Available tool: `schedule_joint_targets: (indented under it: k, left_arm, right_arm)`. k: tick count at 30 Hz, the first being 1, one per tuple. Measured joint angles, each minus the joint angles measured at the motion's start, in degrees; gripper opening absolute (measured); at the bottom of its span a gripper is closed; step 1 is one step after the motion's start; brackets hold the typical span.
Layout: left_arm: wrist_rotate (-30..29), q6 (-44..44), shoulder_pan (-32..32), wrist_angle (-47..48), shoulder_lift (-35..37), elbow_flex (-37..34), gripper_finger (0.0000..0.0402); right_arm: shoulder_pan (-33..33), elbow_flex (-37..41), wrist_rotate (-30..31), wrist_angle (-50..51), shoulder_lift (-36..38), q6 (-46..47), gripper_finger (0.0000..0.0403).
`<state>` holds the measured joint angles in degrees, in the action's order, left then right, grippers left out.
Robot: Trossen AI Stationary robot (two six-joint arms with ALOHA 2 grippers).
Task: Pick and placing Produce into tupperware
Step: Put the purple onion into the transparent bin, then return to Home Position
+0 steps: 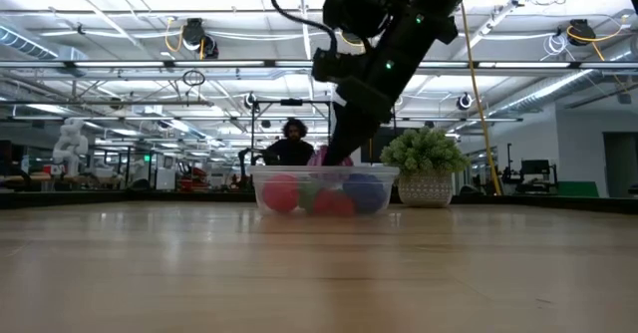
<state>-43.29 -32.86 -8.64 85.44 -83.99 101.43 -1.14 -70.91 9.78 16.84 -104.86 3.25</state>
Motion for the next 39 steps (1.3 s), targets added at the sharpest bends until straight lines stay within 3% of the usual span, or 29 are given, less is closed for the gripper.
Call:
schedule_joint_targets:
  k: [15, 26, 39]
  left_arm:
    - [-0.35, 0.02, 0.0, 0.01, 0.0, 0.0, 0.0278]
    - [-0.35, 0.04, 0.0, -0.01, 0.0, -0.01, 0.0278]
    - [-0.35, 0.07, 0.0, -0.02, 0.0, 0.0, 0.0278]
  right_arm:
    - [-0.77, 3.04, -1.11, -4.01, -0.09, -0.07, 0.0252]
    - [-0.75, 3.04, -1.14, -5.05, -0.09, -0.97, 0.0294]
    - [-0.73, 3.04, -1.14, -6.36, 0.12, -2.63, 0.0299]
